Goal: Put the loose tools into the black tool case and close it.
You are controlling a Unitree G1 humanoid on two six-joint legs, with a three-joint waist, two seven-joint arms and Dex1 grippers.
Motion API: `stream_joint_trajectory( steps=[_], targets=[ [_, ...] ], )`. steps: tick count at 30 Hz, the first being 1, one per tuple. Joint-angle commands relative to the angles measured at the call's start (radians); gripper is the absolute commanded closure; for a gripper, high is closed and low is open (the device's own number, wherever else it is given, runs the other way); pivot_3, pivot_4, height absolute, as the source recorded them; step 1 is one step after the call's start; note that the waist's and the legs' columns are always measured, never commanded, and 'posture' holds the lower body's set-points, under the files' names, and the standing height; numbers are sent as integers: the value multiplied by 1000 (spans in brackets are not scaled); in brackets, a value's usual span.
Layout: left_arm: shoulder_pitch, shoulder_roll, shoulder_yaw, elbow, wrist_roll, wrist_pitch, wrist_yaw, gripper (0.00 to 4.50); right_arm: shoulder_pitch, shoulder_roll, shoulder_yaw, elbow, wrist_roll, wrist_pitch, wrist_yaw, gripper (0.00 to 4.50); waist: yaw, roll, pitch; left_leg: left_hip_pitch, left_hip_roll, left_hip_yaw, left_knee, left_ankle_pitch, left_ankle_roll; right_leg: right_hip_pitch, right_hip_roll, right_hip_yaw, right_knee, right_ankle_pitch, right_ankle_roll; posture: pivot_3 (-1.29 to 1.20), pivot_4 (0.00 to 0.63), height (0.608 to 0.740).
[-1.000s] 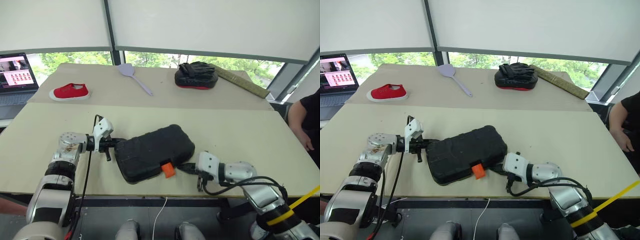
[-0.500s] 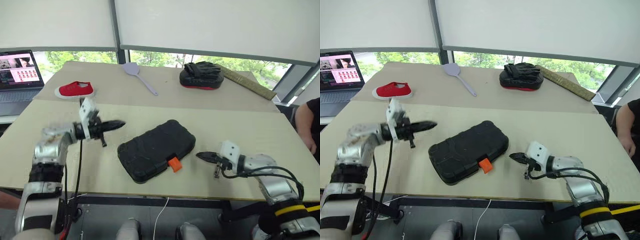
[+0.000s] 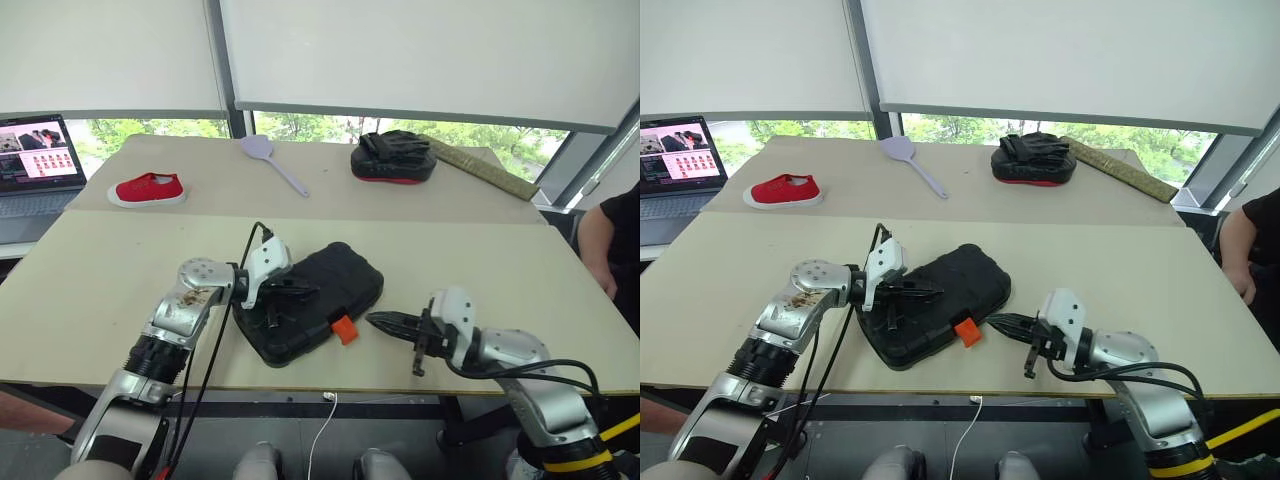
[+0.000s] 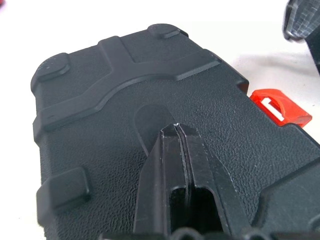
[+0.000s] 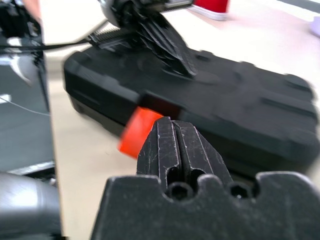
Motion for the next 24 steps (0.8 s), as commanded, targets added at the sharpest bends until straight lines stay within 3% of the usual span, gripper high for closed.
stream_joint_trajectory(
  steps=[1, 8, 18, 24],
  targets=[
    [59, 11, -79, 76, 66, 8, -21, 4500, -36, 23, 51, 32, -64, -7, -5, 4448, 1, 2, -4, 0, 0, 0, 0, 0, 1, 2, 0, 0, 0, 0, 0, 0, 150, 740],
    [66, 14, -65, 64, 55, 16, -12, 4500, -92, 96, 79, 185, -172, -44, -65, 4448, 0, 5, -8, 1, 0, 0, -1, 0, 4, 3, 1, 0, 0, -1, 0, 0, 150, 740],
    [57, 9, -62, 82, 58, 17, -3, 4500, -140, 203, 84, 213, -148, -29, -41, 4448, -9, 6, -9, 2, 0, 0, -1, 0, 3, 3, 1, 0, 0, -1, -1, 0, 150, 740],
    [48, -1, -62, 93, 59, 17, 4, 4500, -100, 124, 78, 137, -173, 68, -24, 4448, -11, 7, -9, 2, 1, 0, -2, -1, 3, 3, 1, 0, 1, -2, -1, 0, 150, 740]
  ],
)
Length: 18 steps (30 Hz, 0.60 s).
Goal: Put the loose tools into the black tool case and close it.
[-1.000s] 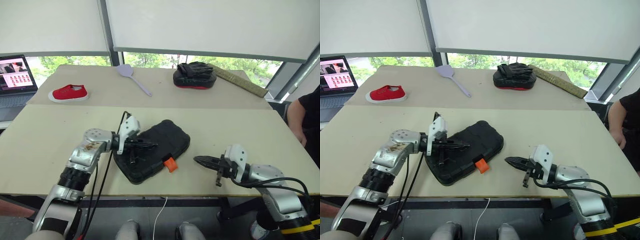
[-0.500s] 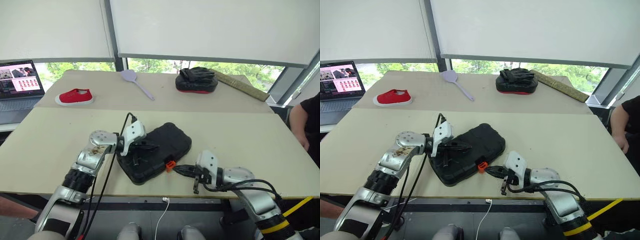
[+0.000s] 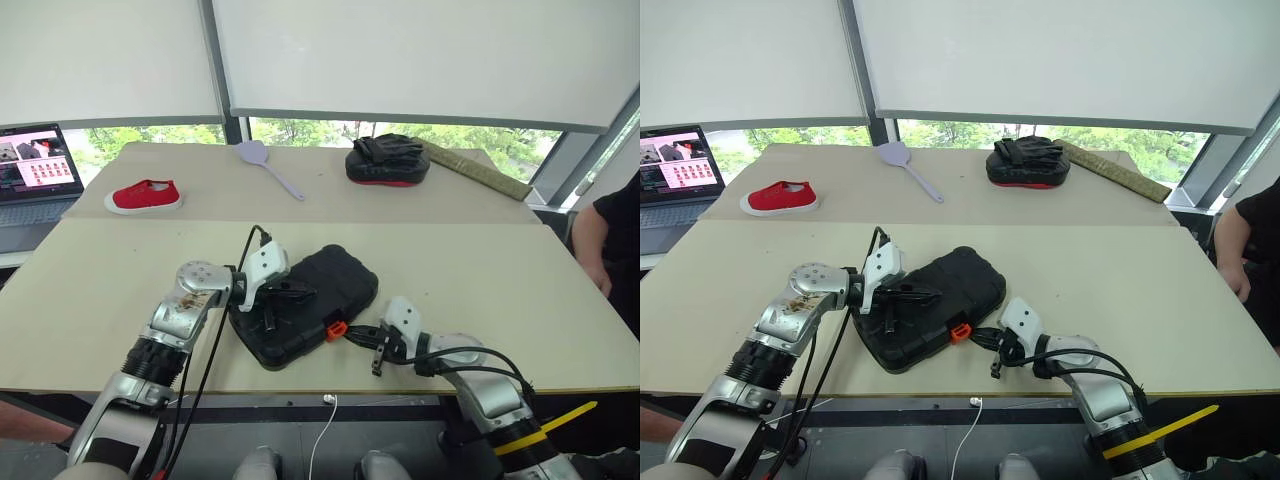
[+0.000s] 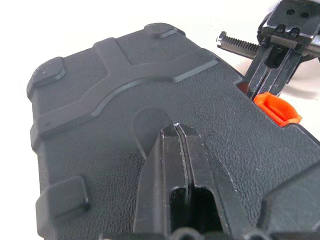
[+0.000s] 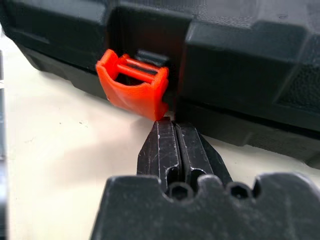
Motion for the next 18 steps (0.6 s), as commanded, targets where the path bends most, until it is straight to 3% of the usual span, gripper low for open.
stream_joint_trajectory(
  steps=[1, 7, 18],
  targets=[
    [46, -7, -65, 76, 59, 34, 4, 4500, 2, -31, -5, -88, 1, 27, 7, 4448, 1, 0, 0, 0, 0, 0, 0, 0, 0, 0, 0, 0, 0, 0, 0, 0, 150, 740],
    [59, -10, -64, 67, 57, 37, 8, 4500, 65, -110, -9, -142, 17, 86, 45, 4448, 8, 0, 0, -1, -1, 0, -1, -1, 0, 0, -1, 0, -2, -1, 1, 0, 150, 740],
    [65, 0, -64, 56, 54, 47, 1, 4500, 26, -46, 36, -188, 49, 160, 38, 4448, 11, 1, -1, -1, -1, 0, -1, -3, -1, -4, -1, 0, -3, -1, 1, 0, 150, 740]
  ],
)
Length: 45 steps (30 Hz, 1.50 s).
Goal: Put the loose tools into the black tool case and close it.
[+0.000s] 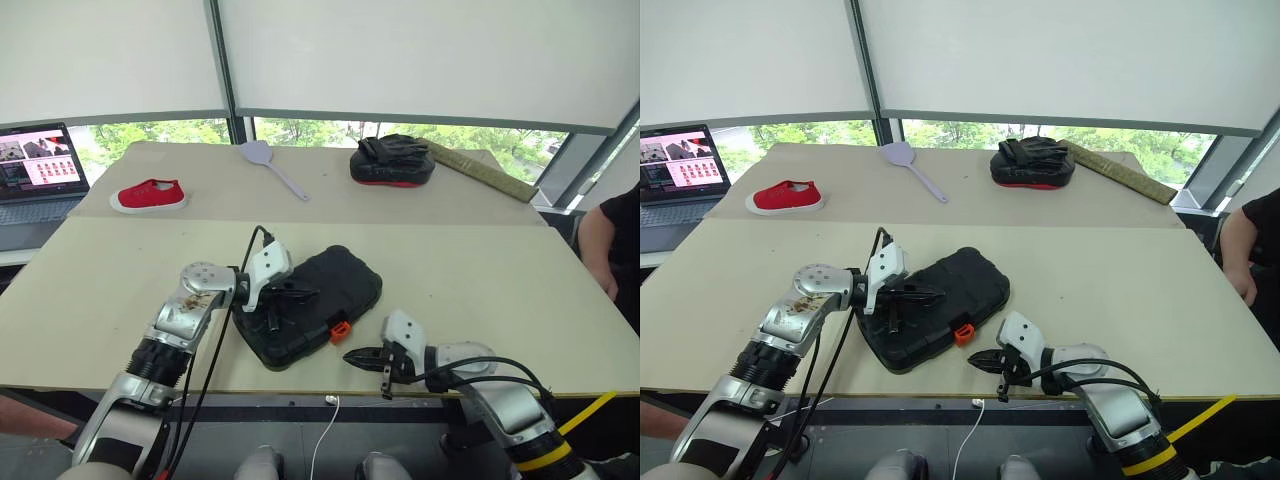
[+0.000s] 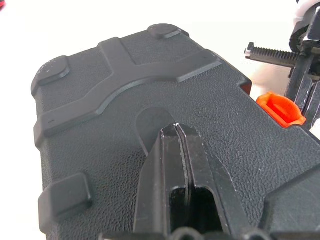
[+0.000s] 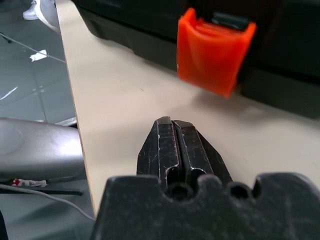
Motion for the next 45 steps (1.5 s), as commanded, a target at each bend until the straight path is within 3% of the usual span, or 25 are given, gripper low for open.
stream_joint_trajectory(
  steps=[1, 6, 14, 20, 45],
  targets=[
    [58, 13, -62, 58, 54, 46, -7, 4500, -28, 26, -10, -37, 14, -13, -17, 4448, 1, 0, 0, 0, 0, 0, 0, 0, 0, 0, 0, 0, 0, 0, 0, 0, 150, 740],
    [62, 13, -65, 50, 53, 52, -9, 4500, -56, 40, -1, 27, -44, -67, -46, 4448, 1, 0, 0, 0, 0, 0, 0, 0, 0, -1, 0, 0, 0, 0, 0, 0, 150, 740],
    [50, 7, -67, 68, 56, 47, -10, 4500, -102, 110, -39, 67, -5, -97, -58, 4448, 1, 0, 0, -1, 0, 0, 0, 0, 0, -1, 0, 0, 0, 0, 0, 0, 150, 740],
    [57, 5, -70, 57, 54, 53, -7, 4500, -101, 123, -92, -19, 102, -9, -38, 4448, 0, 0, 0, -2, 0, 0, 0, 0, 0, -1, 0, 0, 0, 0, 0, 0, 150, 740],
    [76, 27, -115, 47, 69, 139, -39, 4500, -125, 127, -166, -36, 236, 116, -39, 4448, -14, 0, 1, 0, 1, -1, -4, -1, -1, -2, 0, 1, 0, 0, -1, 0, 150, 740]
  ],
)
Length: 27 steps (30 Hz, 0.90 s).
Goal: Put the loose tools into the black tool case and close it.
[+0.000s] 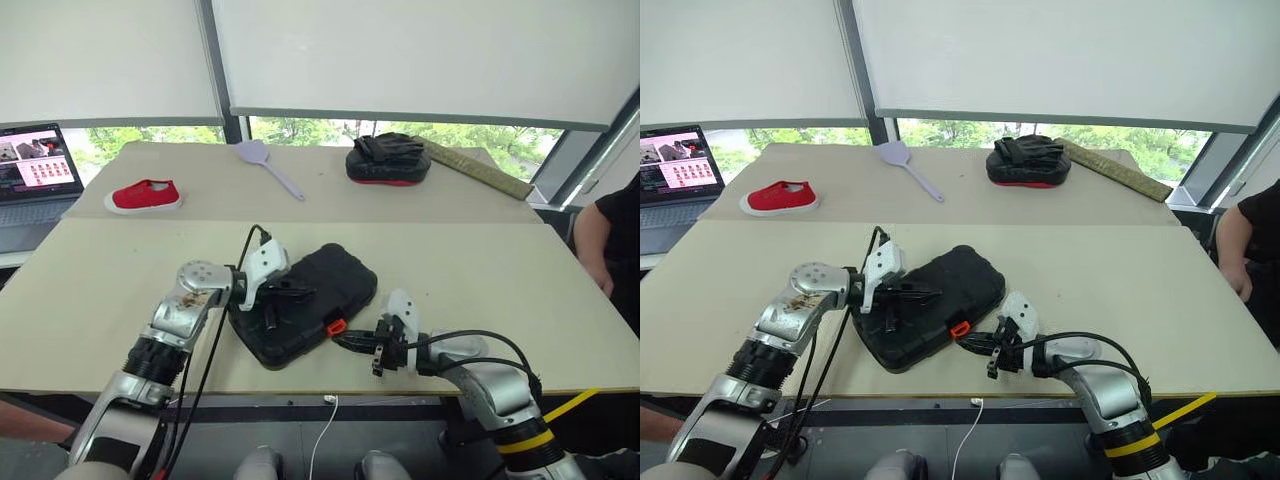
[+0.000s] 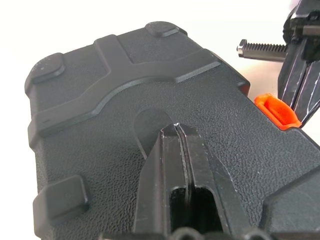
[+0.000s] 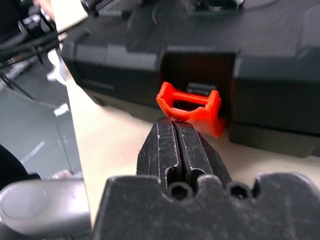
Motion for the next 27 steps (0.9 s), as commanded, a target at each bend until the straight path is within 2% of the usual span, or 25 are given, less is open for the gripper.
stream_joint_trajectory(
  steps=[1, 7, 10, 15, 16, 17, 20, 21, 22, 23, 24, 27],
  targets=[
    [83, 10, -121, 51, 68, 87, -31, 4500, -44, 8, -57, -66, 42, -14, -25, 4448, -1, 0, 0, 1, 0, 0, -1, 0, 0, 0, 0, 0, 0, 0, 0, 0, 150, 740],
    [111, 12, -98, 33, 43, 27, -53, 4500, -15, -39, -34, -82, 34, -25, 14, 4448, 7, 1, -6, 1, -1, 1, -9, 0, 0, 2, -1, -1, -12, 0, -1, 0, 150, 740],
    [131, 1, 28, 11, -54, -51, -58, 4500, 20, -92, -111, -149, 71, -47, 40, 4448, 9, 1, -6, -1, -2, 2, -9, 1, 7, 3, -1, 2, -13, 1, -4, 0, 150, 740],
    [191, 57, 240, -81, -225, -113, -119, 3158, 96, -208, -234, -179, 62, -161, 105, 3109, 1, -1, -2, -2, -1, 2, -11, -2, 9, 0, 0, 5, -13, 3, 0, 0, 150, 740],
    [212, 88, 281, -91, -230, -127, -112, 2696, 119, -229, -260, -164, 46, -211, 122, 2653, 0, -2, 0, -3, -1, 2, -11, -2, 8, 0, 1, 5, -13, 2, 0, 0, 150, 740],
    [235, 121, 316, -102, -233, -135, -107, 2502, 138, -244, -283, -142, 23, -278, 134, 2417, -3, -3, 2, -3, -1, 3, -12, -2, 8, 0, 1, 5, -13, 2, 0, 0, 150, 740],
    [336, 233, 416, -100, -193, -151, -56, 1459, 178, -292, -329, -17, -75, -547, 183, 1412, -11, -3, 7, -3, 0, 4, -13, -4, 7, -2, 2, 5, -12, 0, 0, 0, 150, 740],
    [380, 263, 442, -95, -176, -169, -42, 962, 186, -304, -339, 27, -91, -619, 203, 933, -10, -3, 8, -3, 0, 5, -13, -4, 6, -2, 2, 5, -12, -1, 0, 0, 150, 740],
    [433, 291, 470, -82, -153, -202, -29, 754, 193, -318, -345, 76, -103, -690, 230, 744, -9, -3, 8, -3, 0, 5, -13, -4, 6, -2, 2, 5, -13, -1, 1, 0, 150, 740],
    [482, 312, 494, -73, -142, -225, -26, 230, 195, -326, -347, 120, -105, -762, 263, 307, -8, -2, 9, -3, -1, 6, -13, -4, 6, -1, 1, 4, -13, -1, 1, 0, 150, 740],
    [534, 325, 522, -64, -139, -255, -25, 0, 198, -336, -349, 158, -103, -802, 289, 18, -9, -1, 9, -2, -1, 7, -13, -5, 6, -1, 0, 5, -13, -1, 1, 0, 150, 740],
    [636, 333, 569, -50, -117, -320, 10, 0, 190, -350, -350, 240, -88, -852, 325, 18, -7, -3, 14, -1, -1, 9, -13, -5, 5, -1, -2, 6, -13, -1, 1, 0, 150, 740]
  ],
)
